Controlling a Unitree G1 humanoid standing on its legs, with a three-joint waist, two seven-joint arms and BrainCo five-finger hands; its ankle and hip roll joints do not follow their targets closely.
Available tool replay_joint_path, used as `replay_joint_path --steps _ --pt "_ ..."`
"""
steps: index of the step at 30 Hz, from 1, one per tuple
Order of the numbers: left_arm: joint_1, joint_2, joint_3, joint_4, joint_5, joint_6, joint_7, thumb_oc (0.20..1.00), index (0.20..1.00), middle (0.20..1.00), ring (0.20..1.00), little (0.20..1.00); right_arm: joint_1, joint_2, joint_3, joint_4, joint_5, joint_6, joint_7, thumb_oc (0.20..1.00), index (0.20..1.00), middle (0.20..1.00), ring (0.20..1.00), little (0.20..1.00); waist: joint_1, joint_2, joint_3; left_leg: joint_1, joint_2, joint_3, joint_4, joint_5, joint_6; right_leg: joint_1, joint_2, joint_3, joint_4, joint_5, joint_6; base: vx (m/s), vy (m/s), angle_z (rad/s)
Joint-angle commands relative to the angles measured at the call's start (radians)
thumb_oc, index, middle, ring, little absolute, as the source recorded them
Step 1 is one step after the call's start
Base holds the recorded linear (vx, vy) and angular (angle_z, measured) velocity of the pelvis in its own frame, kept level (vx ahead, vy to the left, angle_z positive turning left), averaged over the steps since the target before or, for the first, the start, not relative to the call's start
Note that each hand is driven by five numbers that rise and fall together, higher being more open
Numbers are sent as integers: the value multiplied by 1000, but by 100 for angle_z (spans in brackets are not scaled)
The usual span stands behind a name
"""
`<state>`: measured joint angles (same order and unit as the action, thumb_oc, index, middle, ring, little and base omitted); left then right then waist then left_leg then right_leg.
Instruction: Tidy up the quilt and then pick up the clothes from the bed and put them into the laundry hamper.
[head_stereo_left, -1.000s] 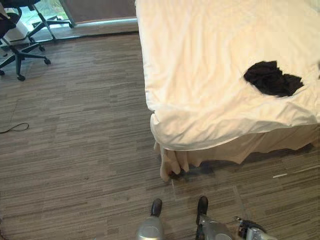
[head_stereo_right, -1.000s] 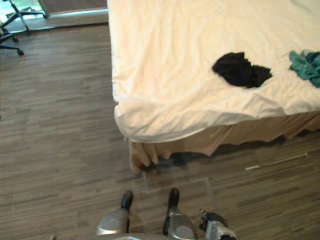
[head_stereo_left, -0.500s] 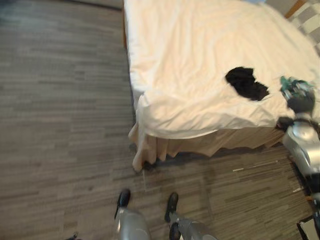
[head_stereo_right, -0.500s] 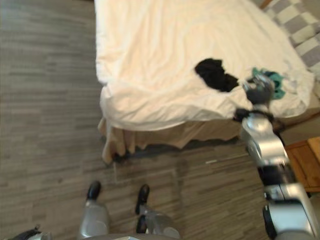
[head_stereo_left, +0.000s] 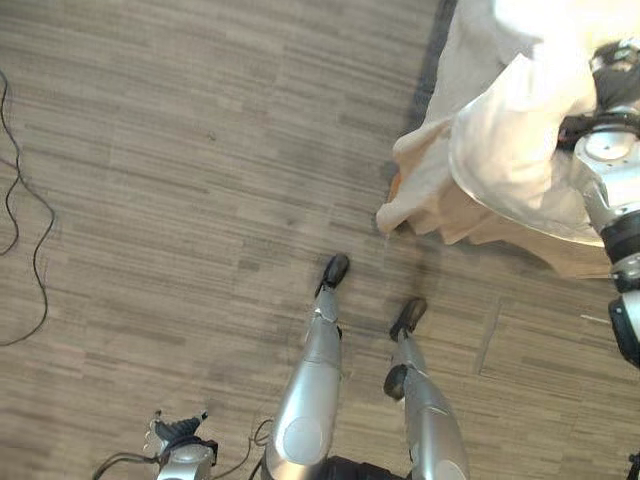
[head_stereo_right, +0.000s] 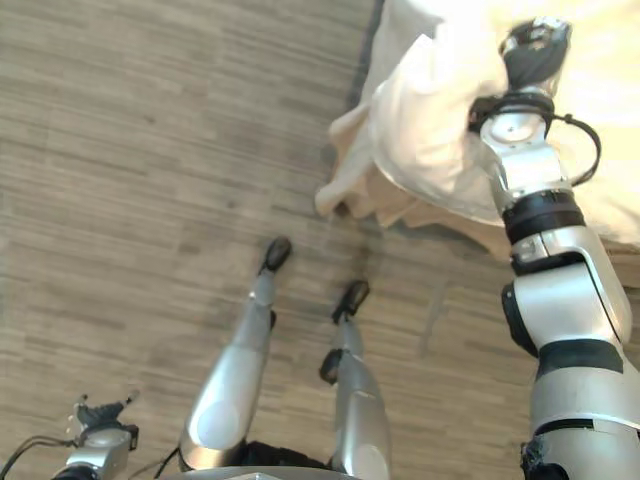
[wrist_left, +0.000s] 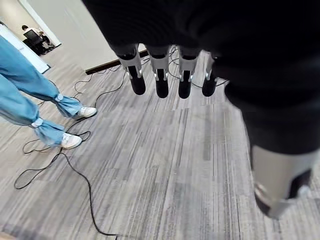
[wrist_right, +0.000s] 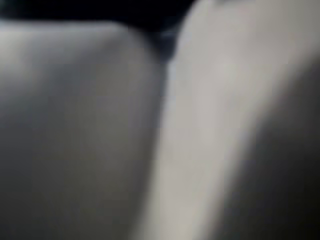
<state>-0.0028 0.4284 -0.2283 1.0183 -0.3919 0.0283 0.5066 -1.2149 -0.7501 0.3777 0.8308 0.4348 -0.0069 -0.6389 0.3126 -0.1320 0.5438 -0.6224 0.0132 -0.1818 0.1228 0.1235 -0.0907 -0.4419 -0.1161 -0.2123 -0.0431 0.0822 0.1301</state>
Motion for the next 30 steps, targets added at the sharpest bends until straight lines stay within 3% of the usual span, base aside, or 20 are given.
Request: replay_joint_path --steps 1,5,10,15,17,19,22,24,27,28,30 --pt "23 5 -4 -13 -10 -45 -30 1000 1000 1000 1000 1000 -54 10 66 -47 -11 -62 63 200 200 200 200 200 22 13 -24 16 -2 -26 -6 -78 21 24 -19 -35 62 31 22 -33 137 25" --pt "30 -30 -58 -36 19 -103 3 1000 1000 1000 1000 1000 15 107 56 -110 -15 -136 150 200 200 200 200 200 20 29 -24 4 -11 -25 -5 -81 26 0 -25 -47 84 20 16 0 86 -1" --pt "33 -53 -64 -53 34 -107 11 1000 1000 1000 1000 1000 151 263 14 -333 13 -140 209 200 200 200 200 200 15 16 -24 22 -20 -22 11 -96 31 12 -27 -50 92 14 17 13 46 -10" --pt "32 -95 -73 -37 36 -121 60 1000 1000 1000 1000 1000 296 476 107 -591 -27 -94 303 200 200 200 200 200 5 -8 -24 64 -17 -9 9 -112 36 47 -20 -42 91 6 21 19 20 -5" --pt "31 -100 -72 -29 28 -131 64 1000 1000 1000 1000 1000 313 505 139 -624 -32 -83 338 200 200 200 200 200 5 -12 -24 75 -15 -7 6 -115 36 56 -19 -41 92 3 22 0 0 0" --pt "14 -102 -72 7 35 -154 64 1000 1000 1000 1000 1000 368 587 278 -720 -76 -16 422 200 200 200 200 200 8 -25 -24 115 -9 -2 8 -133 35 89 -16 -32 100 -10 24 17 0 1" --pt "4 -93 -70 25 41 -150 67 1000 1000 1000 1000 1000 397 607 338 -738 -85 10 426 200 200 200 200 200 14 -39 -24 139 -6 -4 13 -145 34 119 -12 -27 97 -12 27 34 -62 5" --pt "-2 -83 -60 32 42 -131 66 1000 1000 1000 1000 1000 415 598 368 -744 -100 11 371 200 200 200 200 200 19 -50 -24 166 1 -4 8 -154 31 153 -8 -25 83 -13 30 40 -96 9" --pt "-4 -74 -38 28 70 -97 64 1000 1000 1000 1000 1000 433 572 331 -705 -93 -45 267 200 200 200 200 200 19 -62 -24 198 4 -4 3 -158 31 191 -12 -27 74 -14 35 37 -72 -1" --pt "11 -66 -18 39 102 -91 57 1000 1000 1000 1000 1000 437 511 247 -667 -100 -110 198 200 200 200 200 200 22 -68 -24 241 10 4 -1 -170 31 231 -11 -23 66 -15 40 51 -69 -9" --pt "24 -61 -4 44 122 -95 54 1000 1000 1000 1000 1000 428 463 183 -649 -109 -136 179 200 200 200 200 200 21 -72 -24 261 12 3 -3 -174 30 252 -9 -19 60 -15 43 53 -68 -5"
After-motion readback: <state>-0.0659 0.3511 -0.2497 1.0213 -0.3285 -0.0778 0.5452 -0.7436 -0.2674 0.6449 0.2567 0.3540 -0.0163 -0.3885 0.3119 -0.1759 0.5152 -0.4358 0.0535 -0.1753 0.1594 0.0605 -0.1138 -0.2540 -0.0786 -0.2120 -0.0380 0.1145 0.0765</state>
